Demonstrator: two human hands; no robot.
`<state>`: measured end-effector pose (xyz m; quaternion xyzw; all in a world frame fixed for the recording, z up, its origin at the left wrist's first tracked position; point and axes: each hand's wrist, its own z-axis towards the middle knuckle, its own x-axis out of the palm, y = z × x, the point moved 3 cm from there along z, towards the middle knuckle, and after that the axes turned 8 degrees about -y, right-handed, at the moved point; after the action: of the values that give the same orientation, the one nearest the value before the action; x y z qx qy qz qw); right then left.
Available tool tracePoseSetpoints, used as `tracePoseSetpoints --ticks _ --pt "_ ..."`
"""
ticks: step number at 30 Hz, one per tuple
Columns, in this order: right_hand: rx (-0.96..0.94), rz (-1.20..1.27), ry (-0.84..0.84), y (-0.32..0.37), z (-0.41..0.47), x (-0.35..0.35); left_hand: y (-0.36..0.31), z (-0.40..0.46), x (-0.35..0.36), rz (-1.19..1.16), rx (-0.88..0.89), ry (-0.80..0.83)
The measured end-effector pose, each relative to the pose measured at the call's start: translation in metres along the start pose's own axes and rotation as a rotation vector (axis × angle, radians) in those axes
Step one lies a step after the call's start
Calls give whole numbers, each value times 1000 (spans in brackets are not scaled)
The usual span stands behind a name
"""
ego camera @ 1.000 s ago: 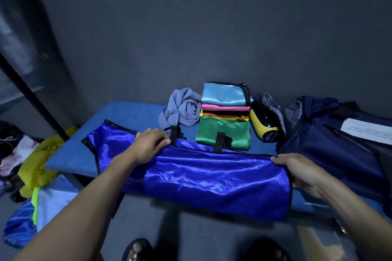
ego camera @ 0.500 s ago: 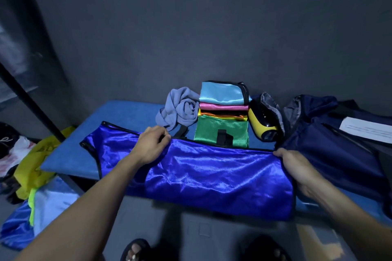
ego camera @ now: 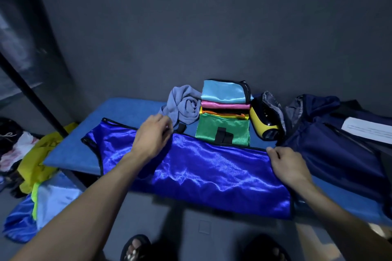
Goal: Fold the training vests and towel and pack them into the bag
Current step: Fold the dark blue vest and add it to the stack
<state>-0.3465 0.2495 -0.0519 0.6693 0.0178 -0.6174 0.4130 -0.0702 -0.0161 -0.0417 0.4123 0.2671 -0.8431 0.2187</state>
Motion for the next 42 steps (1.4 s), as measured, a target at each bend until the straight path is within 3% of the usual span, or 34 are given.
tracePoseSetpoints --ticks 4,12,19,23,27,35,42 --pt "22 100 14 2 0 -3 3 -20 9 -67 98 190" --pt "250 648 179 18 -7 -16 -11 -40 -9 -79 91 243" --pt "232 886 187 44 -17 -40 -39 -51 2 15 5 400" --pt "187 1078 178 61 -26 -51 -42 -40 7 82 -68 384" --pt "60 1265 371 90 -29 -62 -50 -34 14 93 -34 363" --pt "33 1266 552 179 -32 -82 -62 -41 11 -167 44 337" --pt "-112 1070 754 273 -31 -54 -67 -49 35 99 267 514"
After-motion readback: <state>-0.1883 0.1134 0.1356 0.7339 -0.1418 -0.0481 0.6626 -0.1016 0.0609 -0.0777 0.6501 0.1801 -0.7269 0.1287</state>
